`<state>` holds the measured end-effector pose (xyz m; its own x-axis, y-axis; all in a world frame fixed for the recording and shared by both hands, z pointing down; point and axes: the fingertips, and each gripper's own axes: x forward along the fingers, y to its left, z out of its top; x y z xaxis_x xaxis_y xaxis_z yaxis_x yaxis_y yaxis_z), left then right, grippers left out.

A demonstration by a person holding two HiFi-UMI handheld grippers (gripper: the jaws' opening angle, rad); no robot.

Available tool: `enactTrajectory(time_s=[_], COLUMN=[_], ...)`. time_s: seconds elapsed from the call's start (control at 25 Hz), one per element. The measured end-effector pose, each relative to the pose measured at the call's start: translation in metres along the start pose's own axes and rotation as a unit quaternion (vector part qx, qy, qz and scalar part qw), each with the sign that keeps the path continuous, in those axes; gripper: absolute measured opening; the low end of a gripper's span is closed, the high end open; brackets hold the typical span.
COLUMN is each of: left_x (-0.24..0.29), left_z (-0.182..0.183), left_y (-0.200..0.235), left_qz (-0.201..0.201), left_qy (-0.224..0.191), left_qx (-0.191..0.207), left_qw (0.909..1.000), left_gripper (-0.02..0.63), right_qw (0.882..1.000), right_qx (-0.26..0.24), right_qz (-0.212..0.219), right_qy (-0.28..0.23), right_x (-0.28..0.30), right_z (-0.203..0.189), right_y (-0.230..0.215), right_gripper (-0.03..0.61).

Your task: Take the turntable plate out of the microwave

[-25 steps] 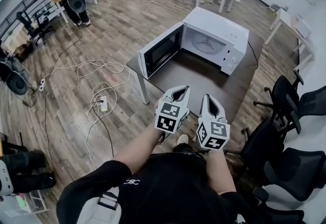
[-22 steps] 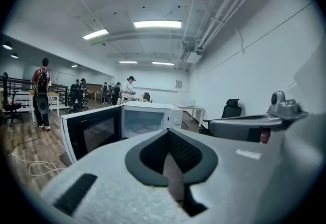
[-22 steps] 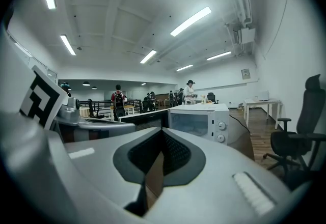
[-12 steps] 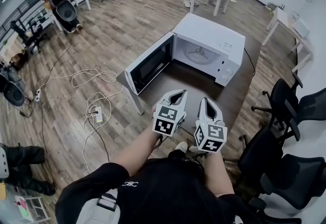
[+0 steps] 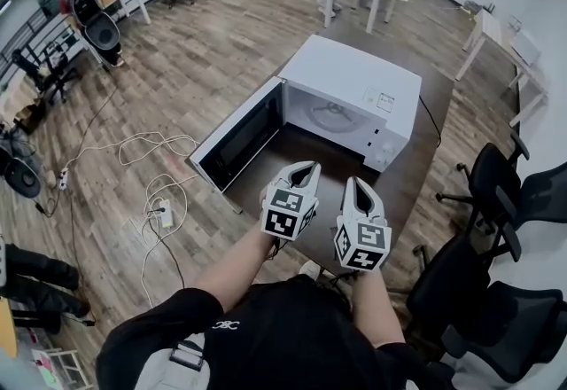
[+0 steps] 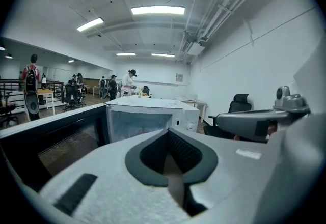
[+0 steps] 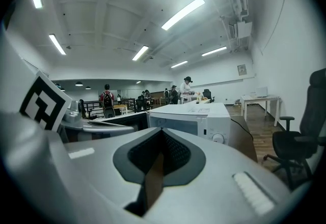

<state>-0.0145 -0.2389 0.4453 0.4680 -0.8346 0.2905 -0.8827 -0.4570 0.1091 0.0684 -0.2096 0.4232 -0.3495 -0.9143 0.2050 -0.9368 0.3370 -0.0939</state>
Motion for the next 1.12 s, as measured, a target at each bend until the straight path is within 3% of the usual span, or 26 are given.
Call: enactTrajectory(time_s=[0.44, 0.56, 0.68, 0.76, 0.92, 1.12], left_x=[0.087, 0.104, 0.121, 0.136, 0.159, 0.182], left_z=[-0.014, -0.019, -0.028, -0.034, -0.042, -0.053], left_y=[0.011, 0.015, 0.022, 0.028, 0.045, 0.065], left_qz=[0.025, 0.022, 0.013, 0.001, -0.02, -0.051], left_qy=[0.031, 0.038, 0.048, 0.047, 0.029, 0.011], left_qx=[-0.043, -0.094, -0.166, -0.244, -0.408, -0.525], left_qw=[0.9983, 0.9946, 0.9849, 0.9687, 0.9123, 0.8495], left_gripper=[0.011, 0.011, 0.011, 0.011, 0.011, 0.011], right_qw=[0.999, 0.998, 0.998, 0.998, 0.998, 0.996], right_qx=[0.002, 0.006, 0.01, 0.012, 0.018, 0.03], right_qz=[0.019, 0.019, 0.014, 0.009, -0.003, -0.029], right_qy=[0.041, 0.051, 0.056, 0.058, 0.066, 0.081], right_x=[0.045, 0.049, 0.055, 0.06, 0.067, 0.073], right_z=[-0.017, -0.024, -0.028, -0.031, -0.039, -0.05], right_y=[-0.048, -0.061, -0.074, -0.085, -0.101, -0.113], right_gripper=[0.009, 0.009, 0.009, 0.009, 0.009, 0.009])
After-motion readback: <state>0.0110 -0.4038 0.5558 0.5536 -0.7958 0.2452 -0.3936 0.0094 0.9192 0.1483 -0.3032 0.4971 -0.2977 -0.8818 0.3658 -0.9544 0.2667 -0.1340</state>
